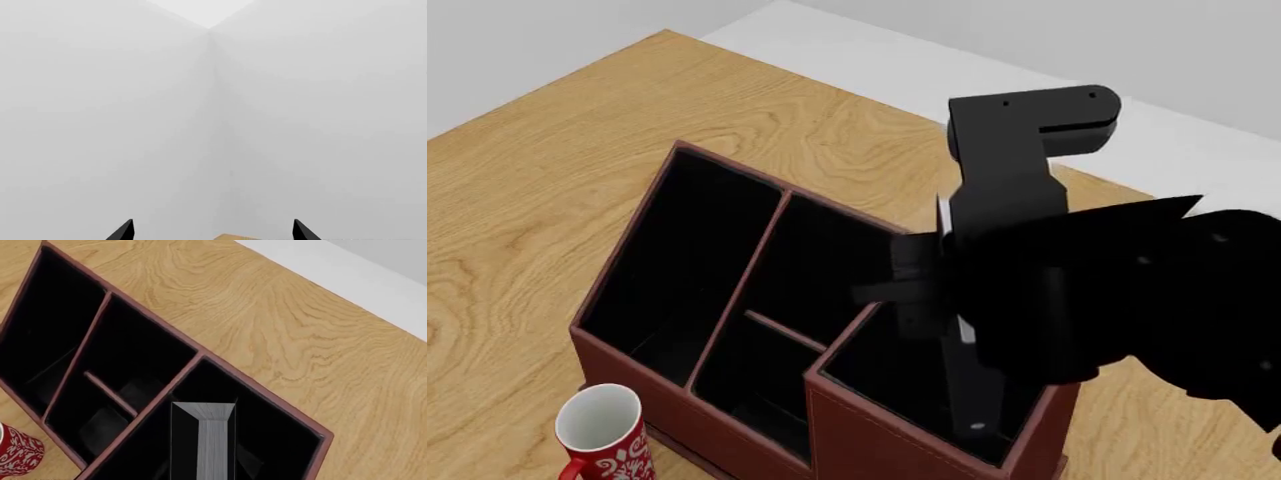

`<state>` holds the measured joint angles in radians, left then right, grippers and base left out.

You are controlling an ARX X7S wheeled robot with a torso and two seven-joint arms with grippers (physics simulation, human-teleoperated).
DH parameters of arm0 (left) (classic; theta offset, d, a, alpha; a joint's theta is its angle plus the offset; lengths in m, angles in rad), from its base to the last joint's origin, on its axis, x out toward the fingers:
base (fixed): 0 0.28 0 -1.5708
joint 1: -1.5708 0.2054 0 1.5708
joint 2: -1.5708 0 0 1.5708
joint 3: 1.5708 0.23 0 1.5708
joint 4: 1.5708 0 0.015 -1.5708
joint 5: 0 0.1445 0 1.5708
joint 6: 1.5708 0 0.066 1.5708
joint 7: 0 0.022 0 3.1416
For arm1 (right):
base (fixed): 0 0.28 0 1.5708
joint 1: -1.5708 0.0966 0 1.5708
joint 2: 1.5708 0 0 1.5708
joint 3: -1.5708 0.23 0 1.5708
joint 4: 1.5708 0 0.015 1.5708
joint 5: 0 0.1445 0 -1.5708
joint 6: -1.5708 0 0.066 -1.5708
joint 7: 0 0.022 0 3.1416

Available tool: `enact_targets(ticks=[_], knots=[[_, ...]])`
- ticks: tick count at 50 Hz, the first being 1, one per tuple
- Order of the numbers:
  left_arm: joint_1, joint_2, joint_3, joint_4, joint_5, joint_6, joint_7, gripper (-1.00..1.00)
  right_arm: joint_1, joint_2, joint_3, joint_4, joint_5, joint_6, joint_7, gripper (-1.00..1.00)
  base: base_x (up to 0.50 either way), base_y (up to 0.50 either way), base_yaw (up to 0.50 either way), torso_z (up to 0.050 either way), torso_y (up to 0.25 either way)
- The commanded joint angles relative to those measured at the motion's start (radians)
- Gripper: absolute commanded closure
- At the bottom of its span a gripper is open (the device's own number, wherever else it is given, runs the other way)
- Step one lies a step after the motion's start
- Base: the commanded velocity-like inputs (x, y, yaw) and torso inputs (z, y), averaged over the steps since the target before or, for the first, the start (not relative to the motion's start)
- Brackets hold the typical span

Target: Pick up the book and place it in the right compartment of the caddy.

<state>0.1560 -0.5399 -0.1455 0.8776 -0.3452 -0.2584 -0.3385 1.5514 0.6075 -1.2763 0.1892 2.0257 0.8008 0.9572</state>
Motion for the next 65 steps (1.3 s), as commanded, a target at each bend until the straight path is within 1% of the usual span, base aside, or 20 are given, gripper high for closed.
enact_targets(ticks=[1,24,25,37,51,56,57,62,65], knots=[[-0.011,-0.002,0.016,-0.007,0.009,-0.004,-0.003,-1.00,-0.012,-0.008,0.008,0.030,-0.077,0.004,-0.051,1.00,0.00,0.00,0.00,0.000,0.010],[-0.012,-0.007,0.029,-0.006,0.015,-0.008,-0.009,-1.00,-0.041,-0.007,-0.002,0.040,-0.105,-0.010,-0.074,1.00,0.00,0.00,0.00,0.000,0.001],[-0.011,-0.007,0.028,-0.006,0.015,-0.008,-0.009,-1.00,-0.037,-0.005,0.000,0.036,-0.098,-0.006,-0.070,-1.00,0.00,0.00,0.00,0.000,0.010],[-0.017,-0.008,0.033,-0.008,0.016,-0.007,-0.013,-1.00,-0.037,0.002,0.004,0.037,-0.099,-0.012,-0.068,-1.00,0.00,0.00,0.00,0.000,0.000],[-0.019,-0.011,0.036,-0.007,0.014,-0.008,-0.015,-1.00,-0.022,0.024,0.018,-0.006,-0.078,-0.012,-0.029,-1.00,0.00,0.00,0.00,0.000,0.000],[-0.018,-0.012,0.038,-0.003,0.015,-0.009,-0.016,-1.00,-0.009,0.054,0.043,-0.062,-0.061,-0.026,0.004,-1.00,0.00,0.00,0.00,0.000,0.000],[-0.014,-0.012,0.035,-0.004,0.014,-0.005,-0.016,-1.00,-0.007,0.084,0.063,-0.108,-0.057,-0.047,0.024,-1.00,0.00,0.00,0.00,0.000,0.000],[-0.014,-0.012,0.040,-0.006,0.018,-0.002,-0.016,-1.00,-0.005,0.120,0.090,-0.184,-0.043,-0.072,0.055,-1.00,0.00,0.00,0.00,0.000,0.000],[-0.009,-0.012,0.041,-0.004,0.021,0.000,-0.017,-1.00,-0.022,0.167,0.127,-0.270,-0.040,-0.120,0.066,-1.00,0.00,0.00,0.00,0.000,0.000]])
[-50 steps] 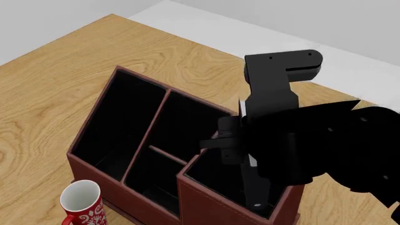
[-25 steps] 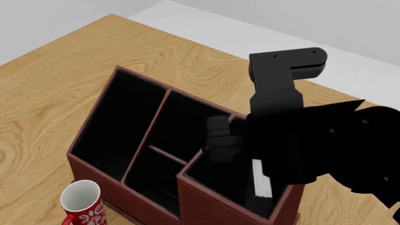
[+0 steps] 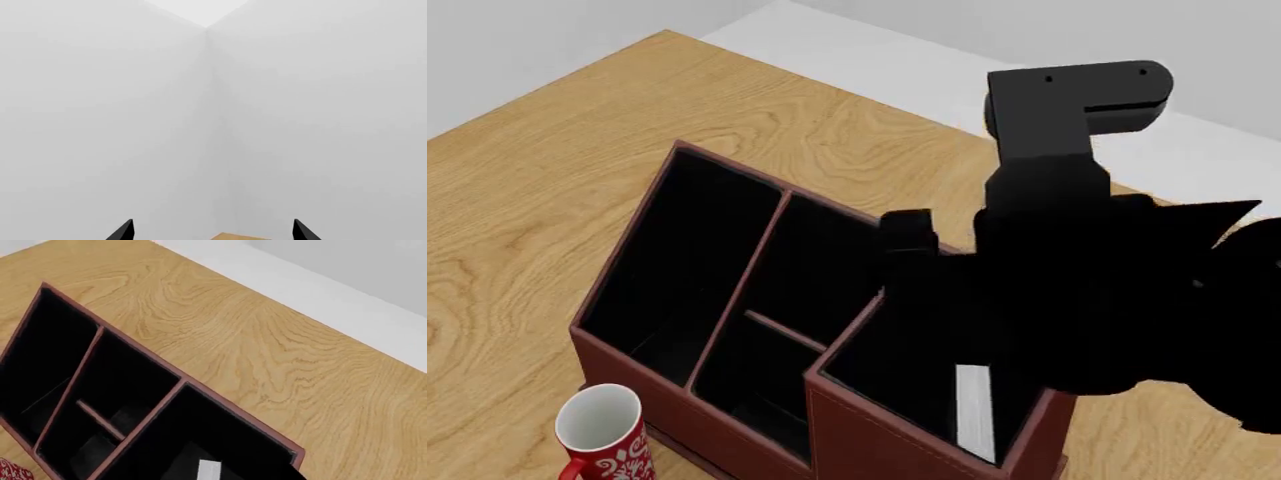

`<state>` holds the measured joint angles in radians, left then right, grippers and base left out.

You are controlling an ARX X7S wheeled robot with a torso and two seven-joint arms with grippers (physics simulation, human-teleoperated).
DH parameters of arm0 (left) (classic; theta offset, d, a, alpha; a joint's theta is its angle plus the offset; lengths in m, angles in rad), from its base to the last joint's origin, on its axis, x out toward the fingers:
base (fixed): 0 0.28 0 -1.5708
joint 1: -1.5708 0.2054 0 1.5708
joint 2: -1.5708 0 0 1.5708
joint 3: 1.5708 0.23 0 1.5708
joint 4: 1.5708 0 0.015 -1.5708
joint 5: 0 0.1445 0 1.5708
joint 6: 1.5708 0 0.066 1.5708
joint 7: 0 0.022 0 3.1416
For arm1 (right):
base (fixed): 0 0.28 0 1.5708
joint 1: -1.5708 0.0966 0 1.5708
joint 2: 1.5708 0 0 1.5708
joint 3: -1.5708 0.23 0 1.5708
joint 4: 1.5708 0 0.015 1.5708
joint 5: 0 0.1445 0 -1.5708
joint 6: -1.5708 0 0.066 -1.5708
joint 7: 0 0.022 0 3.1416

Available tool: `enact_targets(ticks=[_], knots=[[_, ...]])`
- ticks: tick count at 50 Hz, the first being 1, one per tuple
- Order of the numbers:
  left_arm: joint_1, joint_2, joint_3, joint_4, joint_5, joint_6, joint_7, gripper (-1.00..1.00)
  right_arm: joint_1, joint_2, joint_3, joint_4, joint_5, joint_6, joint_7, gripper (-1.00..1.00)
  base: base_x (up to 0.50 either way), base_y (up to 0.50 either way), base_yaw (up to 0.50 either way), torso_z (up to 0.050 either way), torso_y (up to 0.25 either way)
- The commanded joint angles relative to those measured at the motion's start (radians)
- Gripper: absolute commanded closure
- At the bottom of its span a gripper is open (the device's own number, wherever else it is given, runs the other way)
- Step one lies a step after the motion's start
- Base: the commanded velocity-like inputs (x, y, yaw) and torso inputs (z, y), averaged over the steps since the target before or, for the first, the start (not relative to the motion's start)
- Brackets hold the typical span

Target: Pick up the book and place it in the right compartment of the caddy.

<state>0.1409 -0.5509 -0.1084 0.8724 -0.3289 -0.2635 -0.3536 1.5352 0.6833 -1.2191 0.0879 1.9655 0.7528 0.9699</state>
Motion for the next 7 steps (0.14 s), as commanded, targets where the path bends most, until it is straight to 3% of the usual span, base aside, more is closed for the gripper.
enact_targets(ticks=[1,7], knots=[[0.006,-0.001,0.004,0.002,0.005,0.005,-0.002,-1.00,-0.008,0.095,0.072,-0.176,0.019,-0.076,0.054,-1.00,0.00,0.00,0.00,0.000,0.000],[-0.001,-0.003,0.013,0.001,0.009,-0.001,-0.004,-1.00,-0.047,0.131,0.097,-0.238,0.004,-0.126,0.042,-1.00,0.00,0.00,0.00,0.000,0.000]])
